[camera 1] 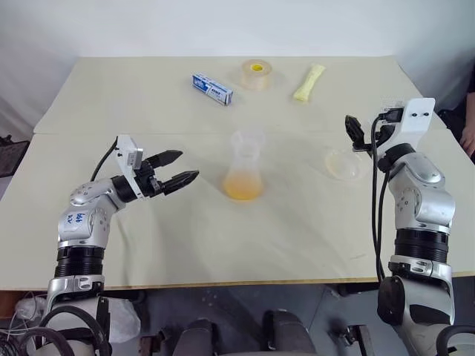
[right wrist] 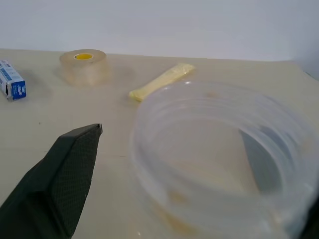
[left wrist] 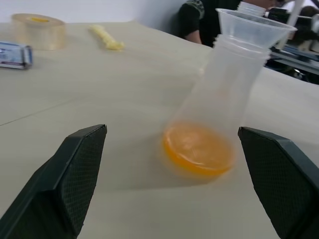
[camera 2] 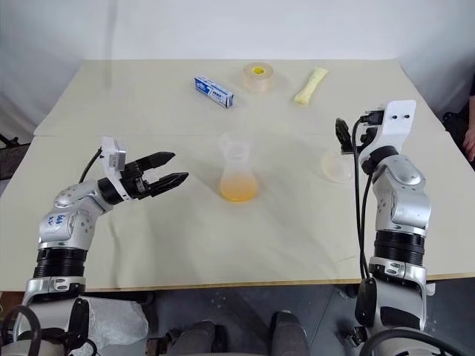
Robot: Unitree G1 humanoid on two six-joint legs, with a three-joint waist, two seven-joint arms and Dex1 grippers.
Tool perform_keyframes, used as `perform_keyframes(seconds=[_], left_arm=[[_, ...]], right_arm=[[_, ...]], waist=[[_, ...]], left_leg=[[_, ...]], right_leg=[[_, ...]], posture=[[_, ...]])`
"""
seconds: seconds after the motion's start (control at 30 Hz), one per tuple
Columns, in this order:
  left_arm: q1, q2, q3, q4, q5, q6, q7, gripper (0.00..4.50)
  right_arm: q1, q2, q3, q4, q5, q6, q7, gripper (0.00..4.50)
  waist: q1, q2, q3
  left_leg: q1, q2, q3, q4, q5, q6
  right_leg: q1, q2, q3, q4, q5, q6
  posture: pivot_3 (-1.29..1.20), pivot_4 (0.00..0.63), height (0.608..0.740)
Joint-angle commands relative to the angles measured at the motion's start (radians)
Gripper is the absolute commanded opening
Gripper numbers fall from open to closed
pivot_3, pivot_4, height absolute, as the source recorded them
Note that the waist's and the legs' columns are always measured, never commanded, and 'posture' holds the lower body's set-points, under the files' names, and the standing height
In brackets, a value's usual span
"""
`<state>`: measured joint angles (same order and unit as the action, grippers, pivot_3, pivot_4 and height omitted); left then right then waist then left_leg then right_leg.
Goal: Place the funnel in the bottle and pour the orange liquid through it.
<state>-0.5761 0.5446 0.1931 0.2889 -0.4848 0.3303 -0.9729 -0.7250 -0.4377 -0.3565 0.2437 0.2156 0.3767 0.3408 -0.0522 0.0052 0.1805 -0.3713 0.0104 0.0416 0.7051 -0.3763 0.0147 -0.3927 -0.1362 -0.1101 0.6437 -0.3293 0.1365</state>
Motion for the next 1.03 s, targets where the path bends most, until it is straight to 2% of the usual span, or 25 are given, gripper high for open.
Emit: perform_keyframes(seconds=[0.03, 0.1, 0.2, 0.27, 0.43, 0.53, 0.63, 0.7, 0.83, 1.03], left_arm=[[-0.021, 0.014, 0.033, -0.048, -0.029, 0.065, 0.051, 4.50], [-0.023, 0.015, 0.033, -0.056, -0.018, 0.078, 0.082, 4.50], [0.007, 0.005, 0.051, -0.087, -0.046, 0.010, 0.028, 4.50], [0.015, 0.010, 0.063, -0.101, -0.072, 0.054, 0.031, 4.50], [0.071, 0.034, 0.088, -0.143, -0.090, -0.004, -0.040, 4.50], [0.146, 0.078, 0.095, -0.186, -0.105, -0.019, -0.124, 4.50], [0.244, 0.113, 0.121, -0.205, -0.097, -0.085, -0.185, 4.50], [0.301, 0.137, 0.129, -0.225, -0.098, -0.091, -0.211, 4.50], [0.352, 0.131, 0.161, -0.243, -0.103, -0.138, -0.196, 4.50], [0.374, 0.121, 0.154, -0.276, -0.101, -0.133, -0.153, 4.50]], right_arm=[[-0.032, -0.040, -0.003, -0.037, 0.017, -0.077, 0.020, 4.48], [-0.050, -0.051, 0.000, -0.027, 0.017, -0.121, 0.033, 4.48], [-0.128, -0.079, 0.003, -0.030, 0.093, -0.141, 0.152, 4.48], [-0.153, -0.107, 0.025, -0.028, 0.115, -0.129, 0.227, 4.48], [-0.121, -0.194, 0.088, -0.099, 0.179, -0.088, 0.434, 4.48], [-0.018, -0.247, 0.110, -0.202, 0.205, -0.084, 0.536, 4.48], [0.224, -0.333, 0.113, -0.390, 0.315, -0.017, 0.725, 4.48], [0.366, -0.369, 0.109, -0.470, 0.350, 0.003, 0.788, 4.48], [0.488, -0.330, 0.111, -0.466, 0.343, -0.038, 0.779, 4.48], [0.459, -0.240, 0.147, -0.345, 0.287, -0.122, 0.721, 4.48]], waist=[[0.000, 0.000, 0.000], [-0.001, 0.000, 0.000], [-0.003, 0.000, 0.000], [-0.003, 0.000, 0.000], [-0.001, 0.000, 0.000], [0.003, 0.000, 0.000], [0.023, 0.000, 0.000], [0.031, 0.000, 0.000], [0.046, -0.001, 0.000], [0.052, -0.001, 0.000]], left_leg=[[0.000, 0.000, 0.000, 0.000, 0.000, 0.000], [0.000, 0.000, 0.000, 0.000, 0.000, 0.000], [0.000, 0.000, 0.001, 0.000, 0.000, 0.000], [0.000, 0.000, 0.001, 0.000, 0.000, 0.000], [0.001, 0.000, 0.000, -0.001, 0.000, 0.000], [0.000, 0.000, 0.000, -0.001, 0.000, 0.000], [0.000, 0.001, 0.000, -0.002, 0.000, 0.000], [0.001, 0.001, 0.000, -0.003, 0.000, 0.000], [0.000, 0.001, 0.004, 0.000, 0.001, 0.001], [0.007, 0.002, 0.004, 0.001, 0.002, 0.002]], right_leg=[[0.000, 0.000, 0.000, 0.000, 0.000, 0.000], [0.000, 0.000, 0.000, 0.000, 0.000, 0.000], [0.000, 0.000, 0.000, 0.000, 0.000, 0.000], [0.000, 0.001, 0.000, -0.001, 0.000, 0.000], [0.001, 0.001, 0.000, -0.001, 0.000, 0.000], [0.000, 0.000, 0.000, -0.001, 0.000, 0.000], [0.001, 0.000, -0.001, -0.003, 0.000, 0.000], [0.001, 0.000, -0.001, -0.004, 0.000, 0.000], [0.005, 0.000, 0.000, -0.012, 0.000, 0.000], [0.013, 0.000, 0.000, -0.017, 0.000, 0.000]], posture=[[0.00, 0.150, 0.740], [0.00, 0.150, 0.740], [0.00, 0.150, 0.740], [0.00, 0.150, 0.740], [0.00, 0.150, 0.740], [0.00, 0.150, 0.740], [0.00, 0.150, 0.740], [0.00, 0.150, 0.740], [0.00, 0.150, 0.740], [0.00, 0.150, 0.740]])
